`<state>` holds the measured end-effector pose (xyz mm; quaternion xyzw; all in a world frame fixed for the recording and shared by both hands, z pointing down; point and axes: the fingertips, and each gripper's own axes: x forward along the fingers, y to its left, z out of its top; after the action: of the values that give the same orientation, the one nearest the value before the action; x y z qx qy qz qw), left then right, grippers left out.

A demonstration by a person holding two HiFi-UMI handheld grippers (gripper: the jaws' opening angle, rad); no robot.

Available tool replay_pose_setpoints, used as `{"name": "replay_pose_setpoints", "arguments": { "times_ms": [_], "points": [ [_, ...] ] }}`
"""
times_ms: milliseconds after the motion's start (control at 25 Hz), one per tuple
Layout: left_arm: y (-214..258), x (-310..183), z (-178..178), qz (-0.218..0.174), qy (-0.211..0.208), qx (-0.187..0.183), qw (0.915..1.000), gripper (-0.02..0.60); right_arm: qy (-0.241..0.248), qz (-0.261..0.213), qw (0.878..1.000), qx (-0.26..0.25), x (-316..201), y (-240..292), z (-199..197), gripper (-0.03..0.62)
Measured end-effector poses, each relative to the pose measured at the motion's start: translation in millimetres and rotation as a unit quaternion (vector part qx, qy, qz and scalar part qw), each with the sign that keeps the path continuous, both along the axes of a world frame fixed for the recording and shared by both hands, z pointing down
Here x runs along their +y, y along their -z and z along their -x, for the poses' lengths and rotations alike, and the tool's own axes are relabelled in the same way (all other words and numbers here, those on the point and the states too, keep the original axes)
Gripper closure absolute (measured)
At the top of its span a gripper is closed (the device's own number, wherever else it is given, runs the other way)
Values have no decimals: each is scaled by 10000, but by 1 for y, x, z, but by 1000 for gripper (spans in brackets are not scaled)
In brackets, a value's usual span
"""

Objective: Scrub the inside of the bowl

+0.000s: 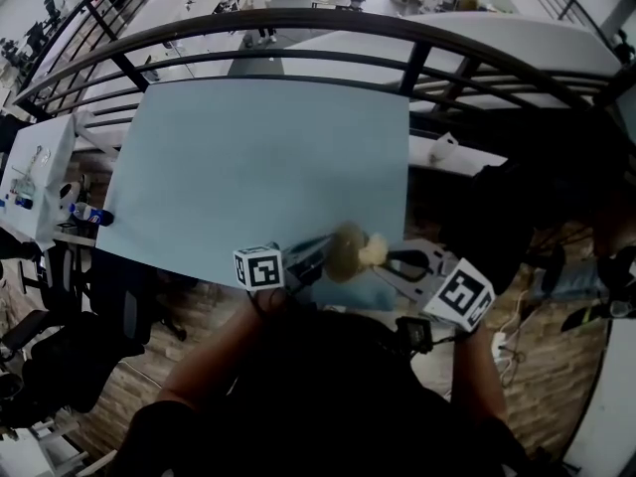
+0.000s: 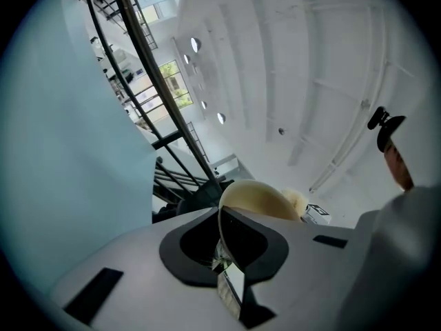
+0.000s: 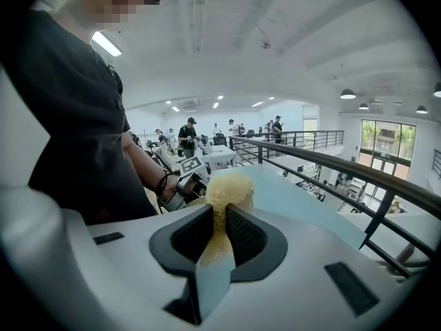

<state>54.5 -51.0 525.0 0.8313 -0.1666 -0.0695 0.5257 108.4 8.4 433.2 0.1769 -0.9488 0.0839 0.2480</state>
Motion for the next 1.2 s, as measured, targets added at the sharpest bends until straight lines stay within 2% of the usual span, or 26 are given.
{"name": "replay_pose_setpoints", "arguments": {
  "times_ms": [320,560,720,920,1200],
  "points": [
    [26,23,-10,-544,-471,420,9965,574,259,-31,9997,46,-5,21,1,530],
    [52,36,-18,-662,-651,692,9933,574,445,57,9988,-207,-14,31,0,530],
    [70,44,-27,-817,-869,916,9886,574,489,87,9988,-53,-20,22,0,530],
    [99,38,-34,-914,-667,1359,9842,574,674,317,9972,91,-13,-2,-4,530],
    [111,22,-37,-1010,-356,1300,9857,574,617,487,9952,-591,-10,-4,-6,530]
  ]
}}
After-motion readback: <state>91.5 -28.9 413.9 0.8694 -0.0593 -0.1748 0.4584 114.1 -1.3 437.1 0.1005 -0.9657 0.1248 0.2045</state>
